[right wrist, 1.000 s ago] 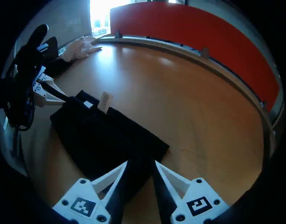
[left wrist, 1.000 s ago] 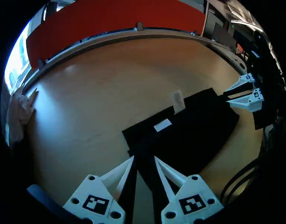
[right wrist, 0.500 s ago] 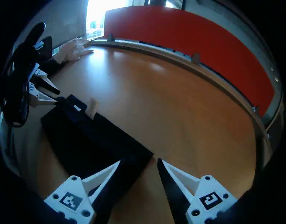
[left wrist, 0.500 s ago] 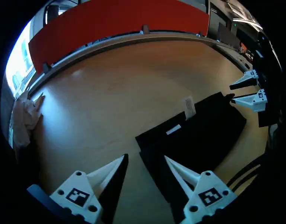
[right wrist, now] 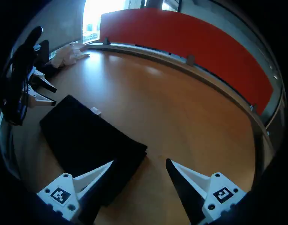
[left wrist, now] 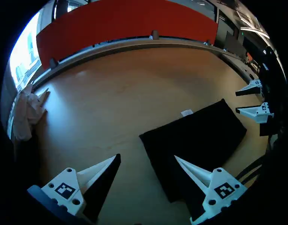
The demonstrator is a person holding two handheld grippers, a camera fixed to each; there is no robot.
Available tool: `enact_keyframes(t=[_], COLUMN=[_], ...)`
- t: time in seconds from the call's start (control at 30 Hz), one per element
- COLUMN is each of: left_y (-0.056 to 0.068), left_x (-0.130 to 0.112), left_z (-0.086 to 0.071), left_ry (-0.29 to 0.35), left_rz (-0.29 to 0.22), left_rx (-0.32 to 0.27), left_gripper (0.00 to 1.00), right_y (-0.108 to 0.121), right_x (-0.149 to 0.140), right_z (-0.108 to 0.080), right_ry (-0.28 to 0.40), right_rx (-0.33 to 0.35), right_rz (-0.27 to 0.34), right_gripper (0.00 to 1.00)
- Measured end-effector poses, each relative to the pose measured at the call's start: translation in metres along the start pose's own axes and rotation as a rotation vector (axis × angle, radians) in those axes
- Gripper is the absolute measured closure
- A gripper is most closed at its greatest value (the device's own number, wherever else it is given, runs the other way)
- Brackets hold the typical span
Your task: Fold towel
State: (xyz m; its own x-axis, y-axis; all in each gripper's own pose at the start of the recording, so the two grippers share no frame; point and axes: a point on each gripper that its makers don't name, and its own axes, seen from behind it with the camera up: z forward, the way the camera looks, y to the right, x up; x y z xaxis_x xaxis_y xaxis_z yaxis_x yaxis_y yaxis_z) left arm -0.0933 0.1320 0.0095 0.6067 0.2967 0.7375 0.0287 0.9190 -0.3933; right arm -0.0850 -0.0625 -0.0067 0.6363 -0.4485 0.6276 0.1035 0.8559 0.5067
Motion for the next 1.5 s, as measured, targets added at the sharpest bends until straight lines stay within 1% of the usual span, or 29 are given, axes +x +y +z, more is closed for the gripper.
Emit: enact_keyframes(t=[0.17,0.27,0.4,0.5,0.77,1.0,1.1,1.27,1.5], left_y=[0.003,0.003,0.005,0.008,0.015,0.018,0.018,0.015,0.009], left_x=[-0.002,-0.005,-0.015,-0.024,-0.047,-0.06,-0.063,-0.067,-0.079], left_z=[-0.004,-0.008,-0.013,-0.018,-0.032,-0.04,-0.042,-0.048,-0.063], left_ry=[0.002,0.006,-0.002,-0.007,-0.015,-0.018,-0.017,-0.009,-0.002], left_rz=[0.003,0.007,0.008,-0.001,-0.044,-0.071,-0.077,-0.092,-0.149], left_rx=[-0.005,0.003,0.006,0.003,0.004,0.004,0.007,0.027,0.056], left_gripper=[0.06,0.06,0.06,0.06,0.06,0.06,0.06,0.06,0.06], right_y=[-0.005,-0.01,-0.016,-0.021,-0.031,-0.035,-0.035,-0.039,-0.047], right_x=[-0.002,-0.004,-0.01,-0.016,-0.03,-0.037,-0.037,-0.036,-0.036], right_z=[-0.006,-0.011,-0.018,-0.024,-0.043,-0.052,-0.053,-0.054,-0.054], right_ry=[0.004,0.006,0.004,0.002,0.001,0.002,0.003,0.008,0.01], right_rx=[0.01,0.018,0.024,0.026,0.031,0.029,0.031,0.045,0.075], right_rz=[0.005,0.008,0.014,0.018,0.038,0.051,0.052,0.04,0.011], right_gripper=[0.01,0.01,0.01,0.01,0.01,0.01,0.01,0.01,0.01])
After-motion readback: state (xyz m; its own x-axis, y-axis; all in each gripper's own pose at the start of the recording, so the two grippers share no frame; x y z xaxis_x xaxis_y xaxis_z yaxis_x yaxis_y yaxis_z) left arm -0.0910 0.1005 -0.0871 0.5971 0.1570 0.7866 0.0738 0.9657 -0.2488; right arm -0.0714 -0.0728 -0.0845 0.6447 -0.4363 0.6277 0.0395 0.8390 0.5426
